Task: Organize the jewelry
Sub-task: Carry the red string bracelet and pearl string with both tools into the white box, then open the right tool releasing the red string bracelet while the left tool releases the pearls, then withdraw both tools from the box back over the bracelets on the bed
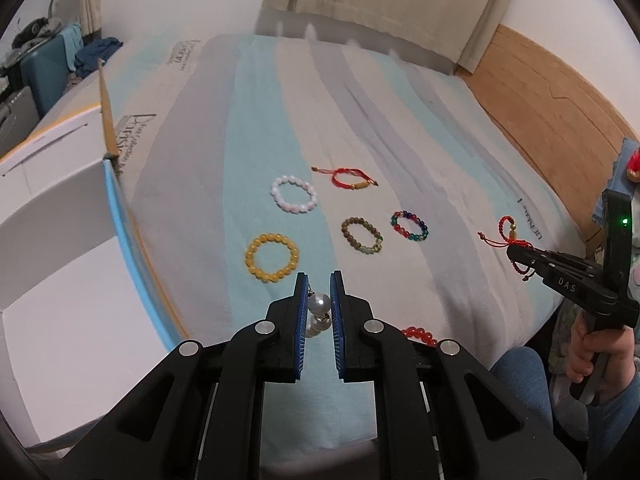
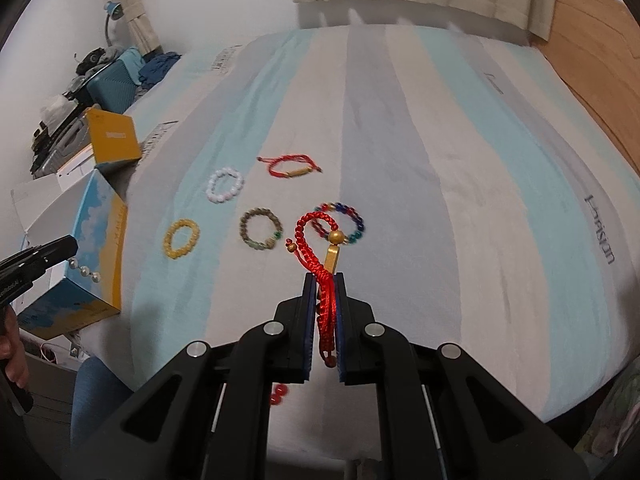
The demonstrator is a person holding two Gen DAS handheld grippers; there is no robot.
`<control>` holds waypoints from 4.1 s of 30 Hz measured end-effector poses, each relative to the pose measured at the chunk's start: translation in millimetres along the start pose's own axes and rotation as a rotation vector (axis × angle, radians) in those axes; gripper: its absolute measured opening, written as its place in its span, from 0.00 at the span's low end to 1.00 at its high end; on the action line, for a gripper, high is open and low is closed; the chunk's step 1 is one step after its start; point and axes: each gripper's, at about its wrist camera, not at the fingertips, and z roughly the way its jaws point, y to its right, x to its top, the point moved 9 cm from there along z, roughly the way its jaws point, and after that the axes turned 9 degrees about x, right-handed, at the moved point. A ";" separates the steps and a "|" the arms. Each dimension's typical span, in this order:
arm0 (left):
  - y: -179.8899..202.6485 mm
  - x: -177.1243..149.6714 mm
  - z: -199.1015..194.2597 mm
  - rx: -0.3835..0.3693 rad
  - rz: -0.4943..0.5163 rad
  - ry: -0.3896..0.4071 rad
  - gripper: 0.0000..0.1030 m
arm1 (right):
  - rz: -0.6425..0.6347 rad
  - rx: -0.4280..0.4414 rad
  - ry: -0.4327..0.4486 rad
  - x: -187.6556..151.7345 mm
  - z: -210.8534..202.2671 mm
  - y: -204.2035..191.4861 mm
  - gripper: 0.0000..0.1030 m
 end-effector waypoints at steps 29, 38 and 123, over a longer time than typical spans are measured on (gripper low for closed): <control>-182.8 -14.8 -84.1 0.232 -0.179 0.072 0.10 | -0.329 0.227 -0.007 56.1 38.0 -278.4 0.07; -240.4 -44.5 -91.6 0.309 -0.246 0.049 0.10 | -0.416 0.295 -0.064 32.6 66.6 -358.2 0.07; -228.4 -78.2 -86.2 0.373 -0.239 0.030 0.94 | -0.390 0.294 -0.059 5.9 63.3 -349.7 0.93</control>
